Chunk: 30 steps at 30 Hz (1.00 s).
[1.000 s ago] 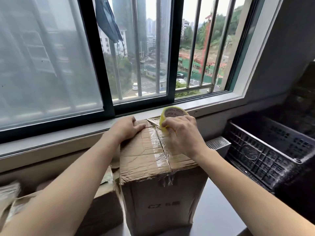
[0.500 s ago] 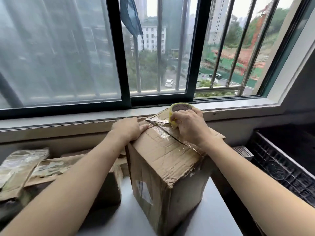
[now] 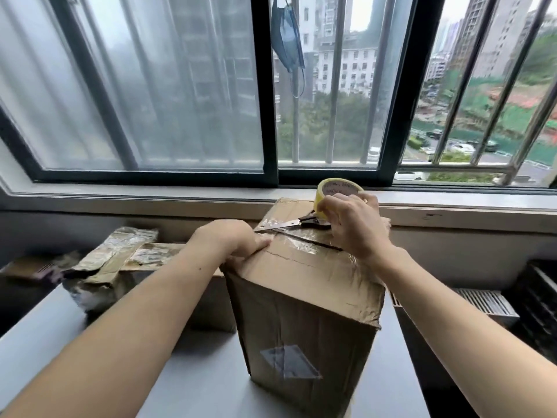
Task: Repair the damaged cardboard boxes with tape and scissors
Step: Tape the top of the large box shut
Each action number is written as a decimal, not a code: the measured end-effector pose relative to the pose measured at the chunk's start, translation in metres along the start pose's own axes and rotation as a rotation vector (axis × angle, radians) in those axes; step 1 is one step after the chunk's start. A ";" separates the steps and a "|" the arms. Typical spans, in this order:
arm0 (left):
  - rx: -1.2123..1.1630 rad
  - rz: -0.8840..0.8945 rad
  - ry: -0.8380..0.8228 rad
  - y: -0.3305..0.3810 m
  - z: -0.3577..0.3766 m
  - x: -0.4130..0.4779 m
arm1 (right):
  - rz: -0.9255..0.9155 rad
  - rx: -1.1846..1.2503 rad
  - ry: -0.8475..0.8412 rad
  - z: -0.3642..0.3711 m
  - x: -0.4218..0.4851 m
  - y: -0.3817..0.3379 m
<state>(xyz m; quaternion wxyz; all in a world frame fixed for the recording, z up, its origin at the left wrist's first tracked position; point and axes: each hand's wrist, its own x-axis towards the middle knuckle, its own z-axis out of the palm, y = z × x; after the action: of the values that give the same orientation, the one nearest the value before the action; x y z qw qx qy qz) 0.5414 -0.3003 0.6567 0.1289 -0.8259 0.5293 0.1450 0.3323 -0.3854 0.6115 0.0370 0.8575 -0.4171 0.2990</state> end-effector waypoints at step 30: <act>-0.419 0.435 0.334 0.013 -0.014 0.059 | 0.331 0.189 0.184 -0.011 -0.015 -0.006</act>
<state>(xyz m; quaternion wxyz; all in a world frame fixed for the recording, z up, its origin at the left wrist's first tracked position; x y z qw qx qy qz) 0.5547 -0.3602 0.6469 -0.1660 -0.7145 0.6657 0.1374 0.3243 -0.3674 0.6131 -0.0552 0.7460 -0.5171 0.4160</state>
